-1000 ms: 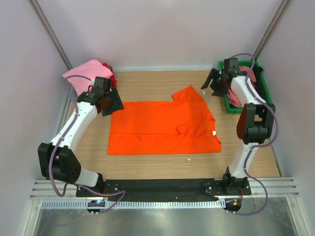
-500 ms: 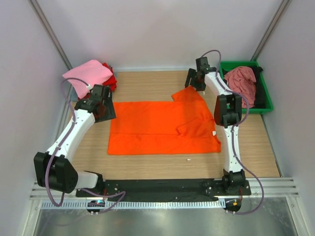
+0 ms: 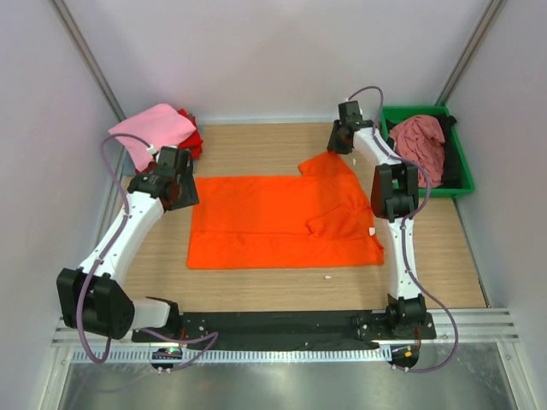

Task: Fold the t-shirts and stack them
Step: Fold the tshirt

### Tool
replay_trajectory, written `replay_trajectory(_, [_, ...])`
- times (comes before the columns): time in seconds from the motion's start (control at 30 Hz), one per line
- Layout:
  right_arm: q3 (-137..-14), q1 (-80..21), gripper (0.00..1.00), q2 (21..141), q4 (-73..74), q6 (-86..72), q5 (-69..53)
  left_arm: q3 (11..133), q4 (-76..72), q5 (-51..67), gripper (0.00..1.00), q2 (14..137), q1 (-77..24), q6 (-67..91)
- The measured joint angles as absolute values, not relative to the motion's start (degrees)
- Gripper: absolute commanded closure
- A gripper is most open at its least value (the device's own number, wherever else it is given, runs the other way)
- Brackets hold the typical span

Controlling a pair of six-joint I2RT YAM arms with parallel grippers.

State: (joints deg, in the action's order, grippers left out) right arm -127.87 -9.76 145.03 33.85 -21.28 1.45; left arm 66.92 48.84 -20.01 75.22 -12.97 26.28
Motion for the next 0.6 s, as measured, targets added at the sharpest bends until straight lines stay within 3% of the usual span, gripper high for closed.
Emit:
replay_trajectory(0.2, [-123.4,-10.0,0.98,143.5,29.3,-21.9,1.9,67.0,48.6,-20.0,0.35,76.1,-13.0,26.3])
replay_trajectory(0.6, [-107.9,-10.3,0.99,135.1,21.5,-22.4,2.9,83.7,48.2,-20.4,0.45,98.7,-12.6,37.0])
